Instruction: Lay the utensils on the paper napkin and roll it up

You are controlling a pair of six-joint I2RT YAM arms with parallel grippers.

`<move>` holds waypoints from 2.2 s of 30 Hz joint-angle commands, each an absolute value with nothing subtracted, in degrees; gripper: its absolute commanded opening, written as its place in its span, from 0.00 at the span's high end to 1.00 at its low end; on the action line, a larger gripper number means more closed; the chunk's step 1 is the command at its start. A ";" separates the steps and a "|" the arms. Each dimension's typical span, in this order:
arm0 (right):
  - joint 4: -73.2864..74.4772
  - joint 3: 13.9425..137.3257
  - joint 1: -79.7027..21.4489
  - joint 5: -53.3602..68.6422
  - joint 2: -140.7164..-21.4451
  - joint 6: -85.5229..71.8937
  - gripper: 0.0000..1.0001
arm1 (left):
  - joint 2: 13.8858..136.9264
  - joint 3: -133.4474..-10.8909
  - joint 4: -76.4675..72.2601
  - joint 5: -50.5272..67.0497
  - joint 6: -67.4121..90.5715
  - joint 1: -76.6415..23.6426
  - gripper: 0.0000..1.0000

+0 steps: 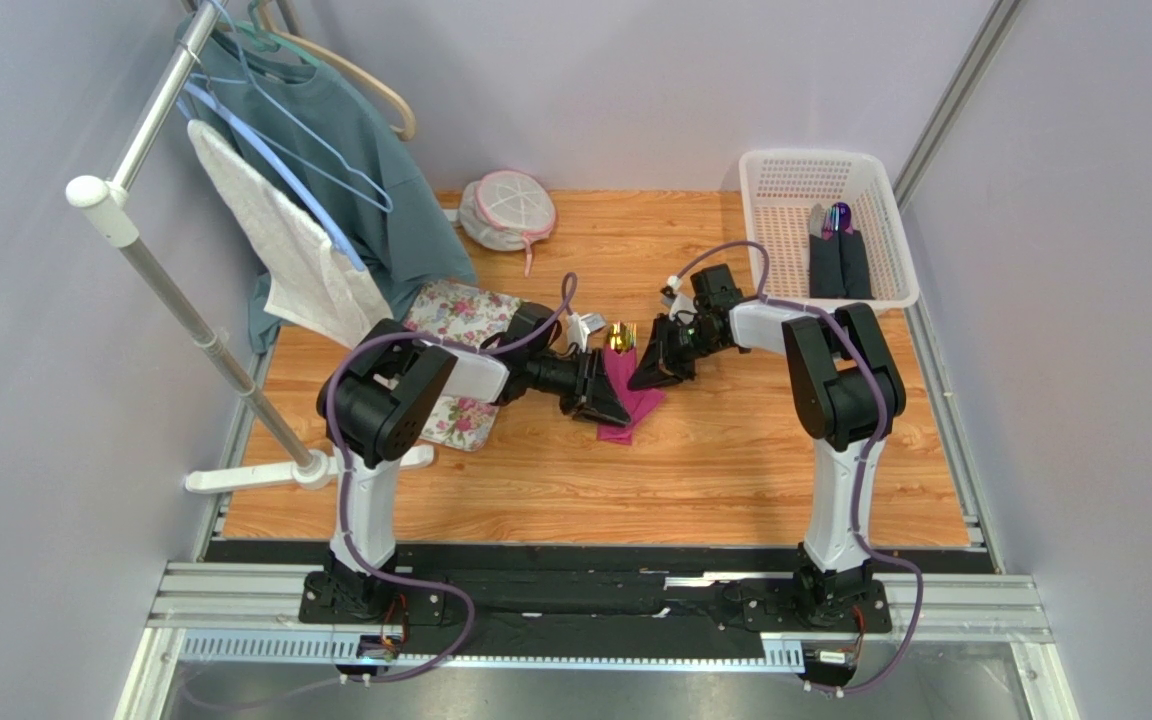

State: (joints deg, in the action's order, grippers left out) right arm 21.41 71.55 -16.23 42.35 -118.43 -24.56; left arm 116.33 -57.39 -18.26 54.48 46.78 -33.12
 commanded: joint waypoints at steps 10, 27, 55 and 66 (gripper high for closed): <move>20.74 70.22 -16.00 37.53 -119.71 -21.36 0.90 | 120.41 -56.51 -25.32 55.91 51.07 -33.93 0.65; 20.14 70.06 -16.17 50.27 -108.46 -27.77 0.80 | 124.54 -58.01 -13.54 50.71 44.47 -32.70 1.00; 23.82 66.61 -12.04 41.05 -108.99 -23.37 0.77 | 124.98 -58.45 -11.69 49.66 43.42 -32.70 1.00; 30.14 77.42 -18.10 24.26 -110.99 -23.12 0.46 | 124.89 -58.80 -11.69 49.66 43.59 -32.70 1.00</move>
